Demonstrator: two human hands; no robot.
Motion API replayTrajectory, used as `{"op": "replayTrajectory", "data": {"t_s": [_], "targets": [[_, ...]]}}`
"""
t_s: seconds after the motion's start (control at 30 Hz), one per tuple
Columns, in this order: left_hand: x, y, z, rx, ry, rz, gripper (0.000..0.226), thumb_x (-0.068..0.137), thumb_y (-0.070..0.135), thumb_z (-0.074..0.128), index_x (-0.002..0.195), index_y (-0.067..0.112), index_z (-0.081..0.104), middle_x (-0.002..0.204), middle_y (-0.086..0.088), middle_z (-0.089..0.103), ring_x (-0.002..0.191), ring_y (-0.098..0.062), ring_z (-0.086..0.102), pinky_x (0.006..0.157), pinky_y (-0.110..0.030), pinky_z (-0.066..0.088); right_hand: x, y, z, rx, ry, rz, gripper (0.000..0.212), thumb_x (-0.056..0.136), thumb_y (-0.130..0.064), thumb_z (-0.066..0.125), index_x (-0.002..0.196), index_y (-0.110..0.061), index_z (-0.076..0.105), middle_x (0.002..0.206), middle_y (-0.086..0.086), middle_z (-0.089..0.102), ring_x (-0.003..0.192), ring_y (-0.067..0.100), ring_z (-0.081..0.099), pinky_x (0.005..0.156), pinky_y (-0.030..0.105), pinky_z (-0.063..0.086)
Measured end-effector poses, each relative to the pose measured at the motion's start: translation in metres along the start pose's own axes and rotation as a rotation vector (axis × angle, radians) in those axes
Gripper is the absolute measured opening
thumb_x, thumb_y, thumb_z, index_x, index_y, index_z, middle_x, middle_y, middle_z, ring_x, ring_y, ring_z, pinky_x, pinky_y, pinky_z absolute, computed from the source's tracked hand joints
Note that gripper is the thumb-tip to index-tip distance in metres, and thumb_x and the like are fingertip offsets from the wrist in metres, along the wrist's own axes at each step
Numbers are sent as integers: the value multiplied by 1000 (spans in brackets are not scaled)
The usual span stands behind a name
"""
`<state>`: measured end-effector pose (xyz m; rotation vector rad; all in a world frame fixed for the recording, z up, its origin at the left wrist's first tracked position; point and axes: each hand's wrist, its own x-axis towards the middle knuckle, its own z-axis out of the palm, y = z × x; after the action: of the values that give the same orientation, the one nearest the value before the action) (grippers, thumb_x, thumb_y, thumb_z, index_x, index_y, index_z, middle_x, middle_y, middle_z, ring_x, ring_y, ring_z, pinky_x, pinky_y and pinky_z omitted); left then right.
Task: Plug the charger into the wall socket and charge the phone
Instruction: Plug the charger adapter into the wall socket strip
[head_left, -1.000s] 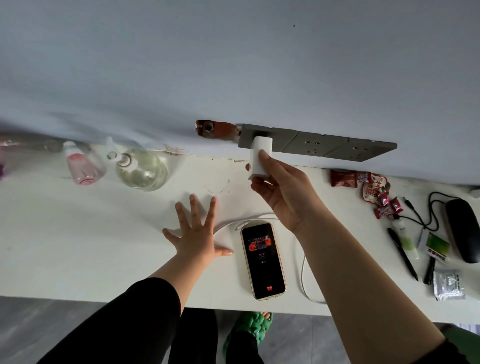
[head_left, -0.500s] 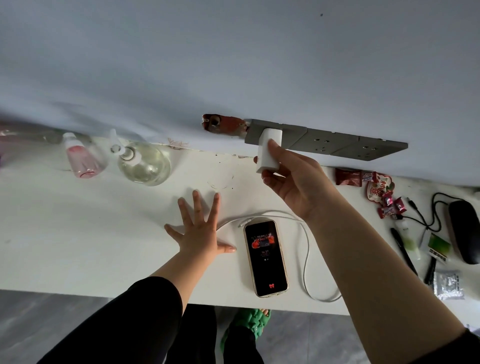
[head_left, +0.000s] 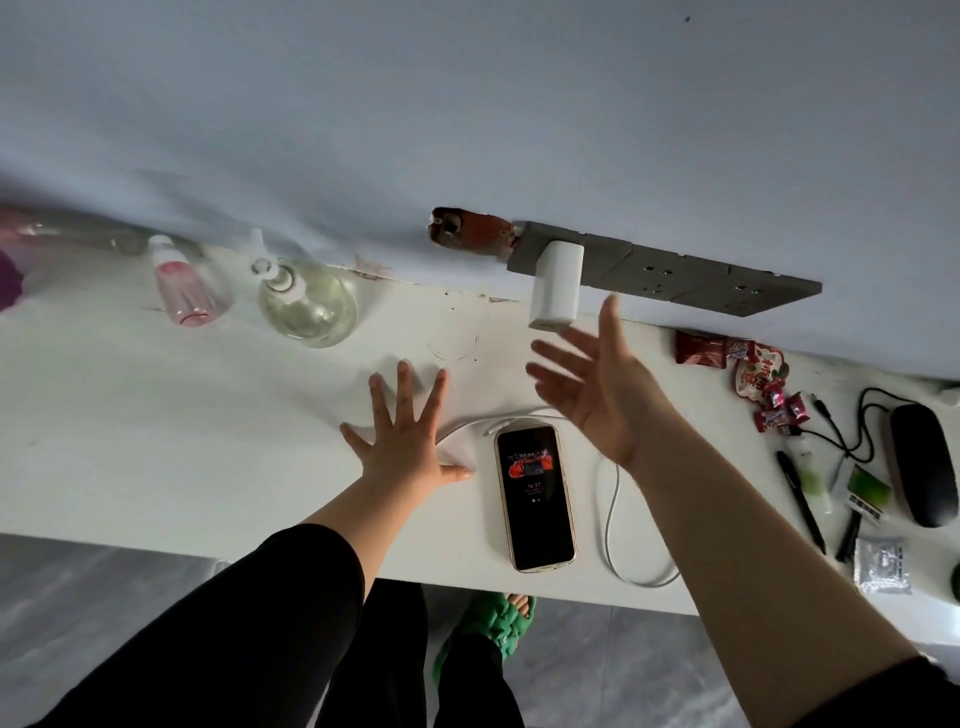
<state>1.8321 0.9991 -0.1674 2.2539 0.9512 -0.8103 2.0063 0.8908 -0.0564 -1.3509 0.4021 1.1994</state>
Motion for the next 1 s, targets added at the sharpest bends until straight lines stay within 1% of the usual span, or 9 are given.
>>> {"op": "replayTrajectory", "data": {"t_s": [0.1, 0.17, 0.23, 0.37, 0.5, 0.67, 0.8, 0.93, 1.0], "targets": [[-10, -15, 1, 33, 23, 66, 127, 61, 72, 66, 140, 45, -29, 150, 5, -42, 145, -24, -29, 112, -66, 5, -9, 44, 1, -388, 69, 8, 27, 95, -35, 56, 104, -12, 67, 103, 5, 70, 74, 18, 64, 69, 28, 51], [-20, -32, 6, 89, 65, 108, 130, 61, 72, 66, 142, 36, -29, 147, 3, -41, 147, -22, -24, 118, -55, 2, -10, 74, 12, -765, 45, -79, 15, 92, -23, 61, 99, -16, 72, 97, 0, 72, 74, 7, 61, 67, 15, 46], [-30, -52, 13, 137, 109, 115, 132, 58, 75, 64, 142, 34, -30, 150, 3, -38, 147, -22, -23, 118, -51, -5, -4, 99, 24, -1102, -10, -191, 20, 92, -22, 59, 107, -21, 71, 109, -4, 70, 87, 4, 58, 75, 12, 43], [-37, -80, 21, 173, 119, 106, 134, 52, 81, 60, 143, 38, -28, 154, 6, -34, 144, -23, -28, 115, -60, -4, 13, 131, 43, -1591, -106, -421, 38, 93, -20, 53, 130, -28, 56, 139, -5, 52, 131, 17, 36, 112, 33, 21], [-32, -83, 25, 158, 99, 120, 135, 50, 82, 61, 140, 42, -32, 151, 8, -40, 142, -22, -33, 114, -59, -8, 29, 146, 43, -1956, -237, -610, 40, 89, -15, 56, 128, -23, 53, 134, 3, 49, 130, 25, 36, 112, 38, 19], [-32, -85, 26, 142, 104, 117, 136, 50, 80, 63, 139, 43, -33, 150, 8, -42, 140, -21, -36, 114, -59, -10, 38, 147, 37, -2111, -261, -727, 22, 87, -12, 61, 108, -17, 62, 114, 4, 57, 113, 27, 49, 106, 40, 30], [-35, -82, 24, 153, 95, 106, 136, 53, 77, 65, 137, 41, -37, 147, 8, -45, 139, -22, -37, 113, -63, -5, 34, 125, 29, -2056, -85, -947, 17, 73, -17, 79, 83, -17, 66, 75, -1, 67, 80, 22, 67, 94, 40, 49], [-37, -71, 24, 134, 82, 60, 134, 54, 82, 59, 138, 36, -36, 148, 5, -43, 141, -24, -34, 110, -68, 0, 32, 85, 0, -2036, 41, -819, 29, 69, -4, 76, 90, -15, 58, 71, 1, 65, 81, 26, 65, 105, 46, 39], [-38, -62, 26, 91, 77, 22, 134, 56, 83, 56, 142, 31, -31, 146, 5, -45, 142, -25, -33, 110, -69, 1, 24, 66, -19, -1992, 137, -744, 19, 77, -9, 73, 88, -13, 59, 67, 4, 65, 76, 29, 63, 96, 43, 48]]}}
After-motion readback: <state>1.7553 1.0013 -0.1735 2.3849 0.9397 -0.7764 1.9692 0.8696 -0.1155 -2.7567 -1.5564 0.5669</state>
